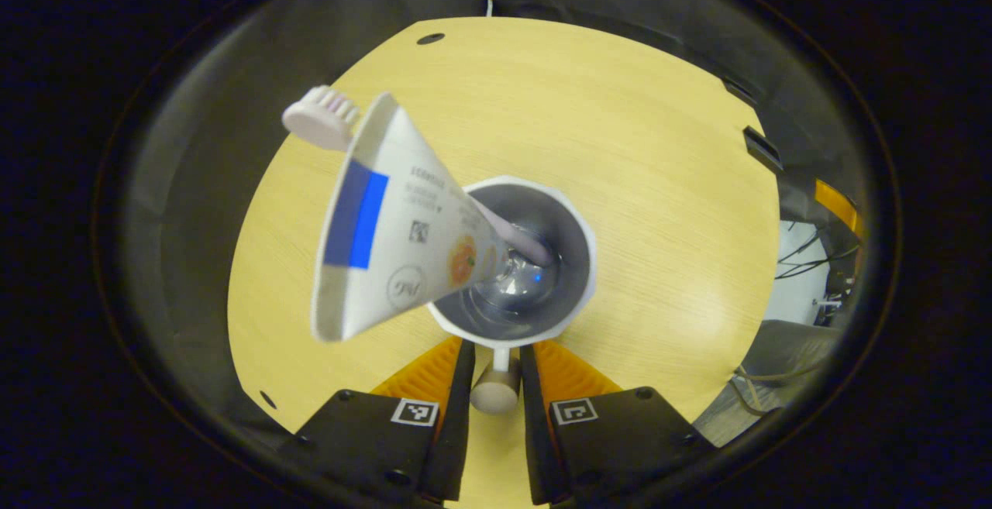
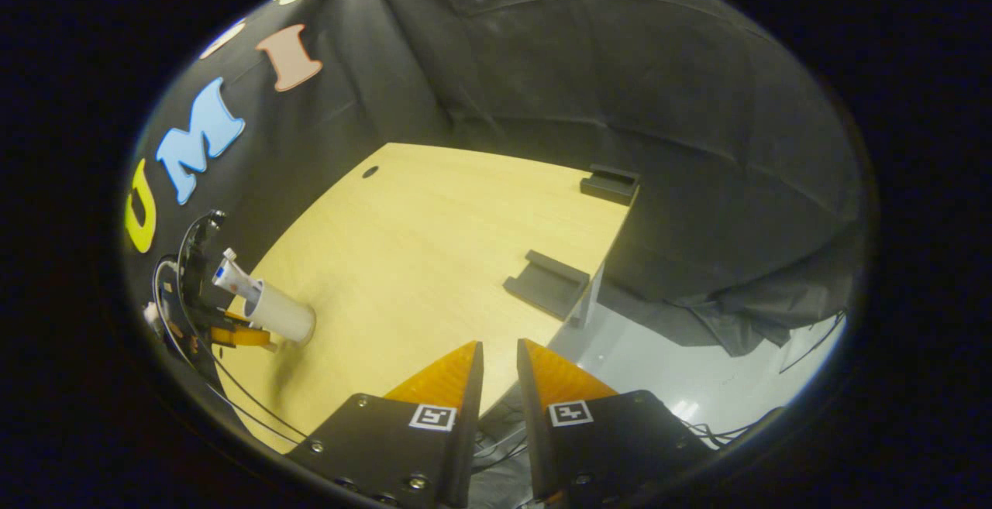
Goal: Put the toothbrush and toothpaste on the desktop into the cup, then pick up the cup and place it on the coaster on the desktop.
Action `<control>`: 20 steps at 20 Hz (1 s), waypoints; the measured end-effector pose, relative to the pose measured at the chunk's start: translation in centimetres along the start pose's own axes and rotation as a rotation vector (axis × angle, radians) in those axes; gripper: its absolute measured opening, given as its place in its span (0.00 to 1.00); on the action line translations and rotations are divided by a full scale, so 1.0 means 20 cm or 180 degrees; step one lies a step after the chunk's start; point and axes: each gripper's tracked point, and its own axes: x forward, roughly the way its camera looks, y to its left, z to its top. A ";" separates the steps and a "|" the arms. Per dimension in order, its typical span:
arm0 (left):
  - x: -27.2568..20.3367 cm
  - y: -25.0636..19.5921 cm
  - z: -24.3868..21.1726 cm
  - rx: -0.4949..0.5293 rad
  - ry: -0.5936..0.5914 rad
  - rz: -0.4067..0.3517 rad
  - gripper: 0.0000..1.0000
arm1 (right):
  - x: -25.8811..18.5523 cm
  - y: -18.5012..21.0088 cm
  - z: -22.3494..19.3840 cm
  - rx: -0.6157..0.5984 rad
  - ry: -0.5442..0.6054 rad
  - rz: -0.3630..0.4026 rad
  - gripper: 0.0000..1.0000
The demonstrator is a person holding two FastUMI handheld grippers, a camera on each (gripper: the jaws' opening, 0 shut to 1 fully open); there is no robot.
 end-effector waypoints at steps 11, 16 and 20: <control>-0.81 0.14 -0.42 -0.1342 -0.1262 0.0688 0.38 | 0.02 0.75 0.30 -0.1091 -0.0283 0.1033 0.29; -1.29 0.30 -0.77 -0.1952 -0.1892 0.1197 0.39 | -0.12 1.20 0.48 -0.1412 -0.0542 0.1530 0.29; -1.59 0.39 -0.91 -0.2338 -0.2429 0.1365 0.39 | -0.27 1.41 0.67 -0.1557 -0.0776 0.1658 0.29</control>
